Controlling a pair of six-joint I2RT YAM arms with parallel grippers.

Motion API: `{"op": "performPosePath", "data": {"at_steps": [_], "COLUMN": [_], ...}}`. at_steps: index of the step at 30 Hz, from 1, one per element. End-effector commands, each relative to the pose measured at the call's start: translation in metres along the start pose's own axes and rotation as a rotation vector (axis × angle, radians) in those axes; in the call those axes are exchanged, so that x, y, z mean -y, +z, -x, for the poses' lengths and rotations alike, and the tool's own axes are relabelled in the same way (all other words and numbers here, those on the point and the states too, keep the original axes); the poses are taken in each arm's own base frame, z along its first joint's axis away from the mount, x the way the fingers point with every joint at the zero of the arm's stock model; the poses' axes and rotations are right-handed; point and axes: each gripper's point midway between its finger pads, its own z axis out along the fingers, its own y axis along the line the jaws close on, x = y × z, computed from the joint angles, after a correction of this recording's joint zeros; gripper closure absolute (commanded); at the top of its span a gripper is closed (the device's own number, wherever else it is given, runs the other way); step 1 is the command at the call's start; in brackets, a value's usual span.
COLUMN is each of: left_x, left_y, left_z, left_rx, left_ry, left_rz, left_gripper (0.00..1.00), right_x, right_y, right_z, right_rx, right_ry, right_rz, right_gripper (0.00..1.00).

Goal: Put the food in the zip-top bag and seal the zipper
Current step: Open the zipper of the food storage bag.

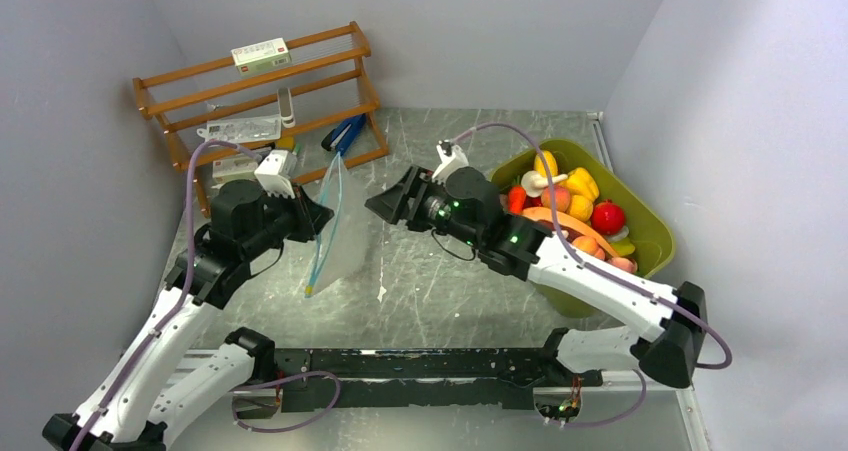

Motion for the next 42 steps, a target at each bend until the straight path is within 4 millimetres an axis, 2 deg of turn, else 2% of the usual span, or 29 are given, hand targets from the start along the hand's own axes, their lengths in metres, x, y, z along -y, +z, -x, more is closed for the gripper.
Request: {"op": "performPosePath", "data": {"at_steps": [1, 7, 13, 17, 19, 22, 24, 28, 31, 33, 37, 40, 42], "left_x": [-0.002, 0.000, 0.005, 0.006, 0.006, 0.007, 0.006, -0.005, -0.016, -0.022, -0.021, -0.005, 0.010], "left_y": [-0.001, 0.004, 0.006, 0.008, 0.007, 0.005, 0.002, -0.004, -0.010, -0.015, -0.022, -0.021, -0.017], "left_z": [-0.012, -0.016, -0.017, -0.018, -0.018, -0.016, -0.010, 0.010, 0.025, 0.032, 0.040, 0.037, 0.030], "left_rx": [-0.069, -0.110, -0.118, -0.139, -0.151, -0.151, -0.145, -0.134, -0.126, -0.114, -0.085, -0.083, -0.090], "left_ry": [-0.095, -0.114, -0.122, -0.116, -0.114, -0.100, -0.075, 0.010, 0.069, 0.103, 0.098, 0.085, 0.084], "left_rz": [0.036, 0.032, 0.008, 0.005, 0.006, 0.008, 0.021, 0.105, 0.188, 0.231, 0.239, 0.145, 0.044], "left_gripper": [0.93, 0.93, 0.93, 0.93, 0.93, 0.93, 0.93, 0.93, 0.93, 0.93, 0.93, 0.93, 0.93], "right_x": [-0.017, -0.030, -0.005, 0.007, 0.017, 0.027, 0.033, 0.045, 0.064, 0.076, 0.093, 0.097, 0.091], "right_y": [0.023, 0.052, 0.071, 0.078, 0.079, 0.076, 0.070, 0.050, 0.032, 0.021, 0.004, 0.004, 0.008], "right_z": [0.003, -0.019, -0.036, -0.042, -0.042, -0.037, -0.031, -0.008, 0.007, 0.014, 0.021, 0.019, 0.014], "right_rx": [0.046, -0.047, -0.079, -0.098, -0.107, -0.101, -0.082, -0.019, 0.015, 0.036, 0.071, 0.074, 0.062], "right_ry": [-0.023, -0.002, 0.033, 0.007, -0.035, -0.076, -0.096, -0.150, -0.182, -0.193, -0.203, -0.195, -0.188], "right_rz": [0.025, 0.061, -0.030, -0.070, -0.127, -0.179, -0.209, -0.273, -0.349, -0.389, -0.444, -0.439, -0.386], "right_gripper": [0.43, 0.43, 0.43, 0.47, 0.53, 0.64, 0.75, 0.90, 0.99, 1.00, 1.00, 1.00, 1.00]}}
